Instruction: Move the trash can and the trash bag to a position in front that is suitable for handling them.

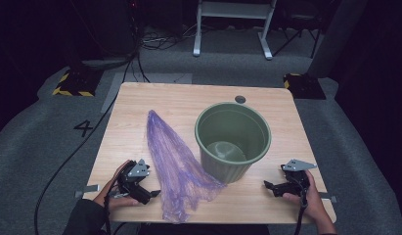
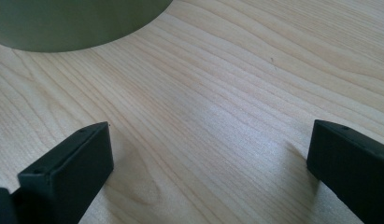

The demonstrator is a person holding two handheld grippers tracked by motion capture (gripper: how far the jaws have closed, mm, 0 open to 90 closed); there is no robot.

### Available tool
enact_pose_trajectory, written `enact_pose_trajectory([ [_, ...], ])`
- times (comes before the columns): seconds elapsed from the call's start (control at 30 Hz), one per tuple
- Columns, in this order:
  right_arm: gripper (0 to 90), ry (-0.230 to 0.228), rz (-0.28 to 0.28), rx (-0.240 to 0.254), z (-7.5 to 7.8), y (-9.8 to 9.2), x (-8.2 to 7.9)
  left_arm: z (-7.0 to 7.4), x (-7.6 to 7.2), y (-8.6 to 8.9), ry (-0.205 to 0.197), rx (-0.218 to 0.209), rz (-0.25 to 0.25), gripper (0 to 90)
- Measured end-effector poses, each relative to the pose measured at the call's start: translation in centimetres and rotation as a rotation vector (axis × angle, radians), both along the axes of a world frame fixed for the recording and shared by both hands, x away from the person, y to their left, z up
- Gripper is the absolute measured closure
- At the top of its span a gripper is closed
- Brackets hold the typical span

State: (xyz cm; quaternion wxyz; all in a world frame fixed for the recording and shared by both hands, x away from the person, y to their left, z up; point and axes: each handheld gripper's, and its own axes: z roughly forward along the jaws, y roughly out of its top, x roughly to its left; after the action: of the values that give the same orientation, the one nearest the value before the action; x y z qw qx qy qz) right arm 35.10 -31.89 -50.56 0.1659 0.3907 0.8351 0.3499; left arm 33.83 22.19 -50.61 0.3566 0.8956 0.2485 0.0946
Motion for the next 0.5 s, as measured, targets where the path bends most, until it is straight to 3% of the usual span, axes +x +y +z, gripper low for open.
enact_pose_trajectory([
  [0.5, 0.4, 0.0, -0.004, 0.0, 0.0, -0.01, 0.05, 0.0, -0.13, 0.09, 0.002, -0.002, 0.014, 0.0],
])
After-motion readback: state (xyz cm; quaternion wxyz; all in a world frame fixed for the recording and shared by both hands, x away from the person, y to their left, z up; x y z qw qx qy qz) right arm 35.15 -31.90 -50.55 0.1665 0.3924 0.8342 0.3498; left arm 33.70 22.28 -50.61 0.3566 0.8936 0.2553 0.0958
